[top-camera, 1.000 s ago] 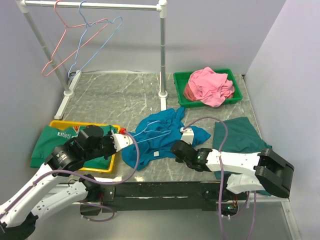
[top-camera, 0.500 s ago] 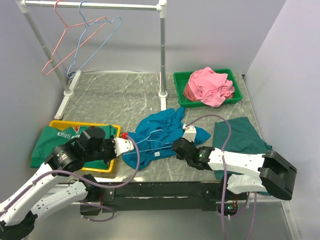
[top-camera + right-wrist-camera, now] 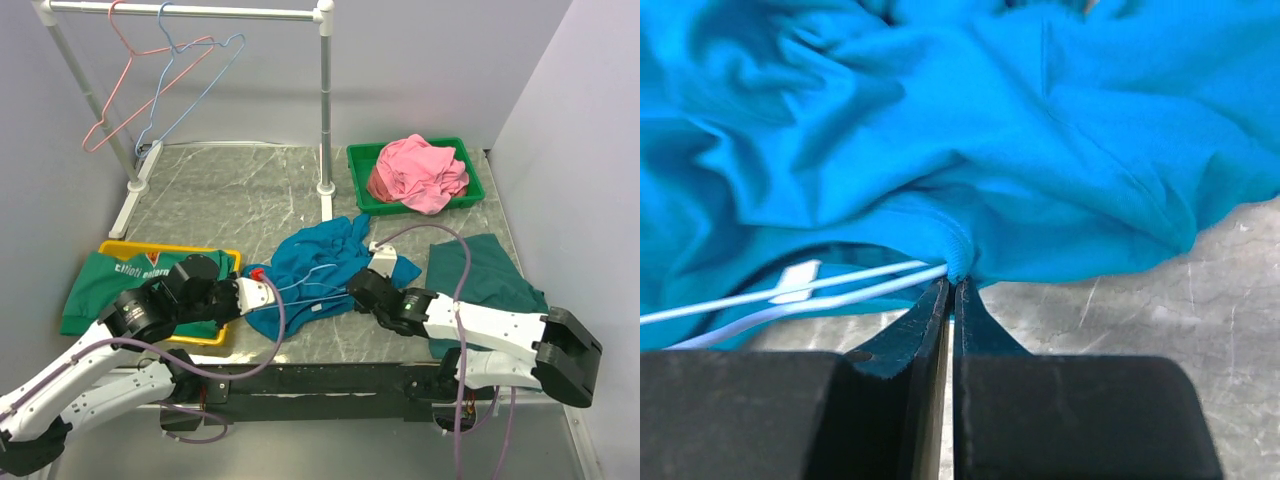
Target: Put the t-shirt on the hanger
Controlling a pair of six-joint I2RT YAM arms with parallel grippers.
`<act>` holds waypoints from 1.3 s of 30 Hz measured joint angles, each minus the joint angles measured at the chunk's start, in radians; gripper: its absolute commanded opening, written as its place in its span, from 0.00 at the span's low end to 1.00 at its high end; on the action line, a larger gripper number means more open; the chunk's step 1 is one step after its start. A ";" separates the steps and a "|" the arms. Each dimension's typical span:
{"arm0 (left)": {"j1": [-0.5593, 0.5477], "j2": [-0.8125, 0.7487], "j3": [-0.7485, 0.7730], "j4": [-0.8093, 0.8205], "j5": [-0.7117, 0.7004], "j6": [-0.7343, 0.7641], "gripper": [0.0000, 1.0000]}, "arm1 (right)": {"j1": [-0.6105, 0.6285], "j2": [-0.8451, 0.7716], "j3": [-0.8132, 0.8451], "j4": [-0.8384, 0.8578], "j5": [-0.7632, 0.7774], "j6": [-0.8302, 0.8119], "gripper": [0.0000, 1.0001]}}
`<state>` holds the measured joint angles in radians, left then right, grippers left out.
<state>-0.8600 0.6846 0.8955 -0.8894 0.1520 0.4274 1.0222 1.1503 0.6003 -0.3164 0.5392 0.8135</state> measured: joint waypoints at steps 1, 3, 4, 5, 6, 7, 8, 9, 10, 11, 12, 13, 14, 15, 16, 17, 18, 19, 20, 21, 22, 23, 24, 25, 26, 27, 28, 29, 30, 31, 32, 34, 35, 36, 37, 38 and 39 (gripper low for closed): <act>-0.005 0.000 -0.008 0.013 -0.002 -0.003 0.01 | 0.000 -0.012 0.009 -0.011 0.000 -0.004 0.03; -0.018 0.006 -0.022 0.043 -0.008 -0.008 0.01 | 0.000 -0.045 0.031 -0.035 0.000 -0.013 0.03; -0.025 0.012 -0.028 0.061 -0.011 -0.011 0.01 | 0.000 -0.062 0.042 -0.045 0.001 -0.018 0.03; -0.032 0.021 -0.031 0.075 -0.013 -0.016 0.01 | 0.000 -0.083 0.061 -0.063 0.003 -0.025 0.03; -0.039 0.029 -0.034 0.090 -0.014 -0.023 0.01 | 0.001 -0.103 0.082 -0.076 0.005 -0.033 0.03; -0.047 0.037 -0.035 0.107 -0.015 -0.027 0.01 | 0.001 -0.118 0.100 -0.083 0.007 -0.042 0.03; -0.054 0.047 -0.039 0.129 -0.015 -0.031 0.01 | 0.001 -0.137 0.130 -0.097 0.011 -0.057 0.03; -0.062 0.051 -0.046 0.157 -0.014 -0.035 0.01 | 0.001 -0.145 0.151 -0.101 0.014 -0.068 0.03; -0.068 0.052 -0.053 0.179 -0.014 -0.043 0.01 | 0.001 -0.151 0.178 -0.106 0.016 -0.082 0.02; -0.072 0.050 -0.064 0.215 -0.011 -0.053 0.01 | 0.001 -0.153 0.209 -0.114 0.018 -0.099 0.02; -0.076 0.047 -0.074 0.251 -0.009 -0.068 0.01 | 0.001 -0.150 0.248 -0.122 0.018 -0.115 0.02; -0.079 0.045 -0.082 0.286 -0.009 -0.085 0.01 | 0.003 -0.146 0.279 -0.123 0.018 -0.129 0.02; -0.079 0.044 -0.090 0.326 -0.009 -0.102 0.01 | 0.006 -0.143 0.303 -0.127 0.018 -0.140 0.02; -0.080 0.044 -0.096 0.359 -0.010 -0.120 0.01 | 0.010 -0.139 0.336 -0.129 0.019 -0.154 0.02; -0.080 0.045 -0.106 0.401 -0.009 -0.141 0.01 | 0.014 -0.137 0.355 -0.130 0.019 -0.162 0.02; -0.080 0.046 -0.116 0.437 -0.008 -0.164 0.01 | 0.023 -0.135 0.378 -0.132 0.023 -0.173 0.02; -0.080 0.047 -0.126 0.464 -0.006 -0.184 0.01 | 0.034 -0.134 0.399 -0.136 0.026 -0.180 0.02; -0.080 0.053 -0.139 0.502 0.001 -0.208 0.01 | 0.045 -0.133 0.418 -0.140 0.031 -0.187 0.02; -0.080 0.060 -0.153 0.537 0.006 -0.228 0.01 | 0.057 -0.133 0.435 -0.145 0.037 -0.193 0.02; -0.080 0.066 -0.166 0.571 0.010 -0.249 0.01 | 0.064 -0.134 0.444 -0.146 0.042 -0.195 0.04; -0.080 0.075 -0.180 0.608 0.014 -0.270 0.01 | 0.072 -0.135 0.455 -0.148 0.053 -0.199 0.05; -0.080 0.084 -0.194 0.640 0.017 -0.291 0.01 | 0.076 -0.138 0.458 -0.148 0.061 -0.202 0.07; -0.080 0.095 -0.207 0.675 0.021 -0.319 0.01 | 0.077 -0.141 0.458 -0.149 0.070 -0.202 0.08; -0.082 0.108 -0.215 0.705 0.024 -0.344 0.01 | 0.078 -0.145 0.458 -0.156 0.083 -0.202 0.09; -0.084 0.121 -0.219 0.729 0.026 -0.366 0.01 | 0.077 -0.149 0.457 -0.160 0.094 -0.201 0.09; -0.085 0.134 -0.222 0.755 0.027 -0.391 0.01 | 0.075 -0.158 0.452 -0.161 0.109 -0.201 0.10; -0.086 0.144 -0.225 0.776 0.027 -0.409 0.01 | 0.069 -0.169 0.440 -0.156 0.114 -0.198 0.11; -0.087 0.152 -0.235 0.809 0.027 -0.430 0.01 | 0.060 -0.188 0.417 -0.148 0.116 -0.192 0.14; -0.088 0.157 -0.247 0.835 0.028 -0.447 0.01 | 0.048 -0.212 0.389 -0.140 0.111 -0.190 0.15; -0.090 0.160 -0.264 0.869 0.032 -0.463 0.01 | 0.034 -0.237 0.354 -0.129 0.103 -0.185 0.17; -0.092 0.161 -0.283 0.897 0.037 -0.476 0.01 | 0.023 -0.259 0.323 -0.122 0.095 -0.182 0.21; -0.095 0.164 -0.317 0.944 0.047 -0.500 0.01 | -0.014 -0.305 0.253 -0.116 0.058 -0.175 0.25; -0.096 0.169 -0.337 0.971 0.053 -0.513 0.01 | -0.038 -0.322 0.224 -0.114 0.036 -0.174 0.32; -0.097 0.175 -0.350 0.991 0.058 -0.522 0.01 | -0.062 -0.336 0.200 -0.113 0.013 -0.172 0.37; -0.097 0.184 -0.362 1.014 0.063 -0.531 0.01 | -0.086 -0.348 0.181 -0.109 -0.008 -0.172 0.42; -0.097 0.192 -0.369 1.030 0.065 -0.539 0.01 | -0.103 -0.356 0.170 -0.110 -0.018 -0.169 0.50; -0.097 0.201 -0.376 1.051 0.070 -0.548 0.01 | -0.118 -0.365 0.161 -0.110 -0.029 -0.171 0.54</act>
<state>-0.9573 0.8860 0.5194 0.1616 0.2222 -0.1204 0.9043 0.7853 0.7612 -0.4263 0.5102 0.6426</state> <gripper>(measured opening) 0.041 0.393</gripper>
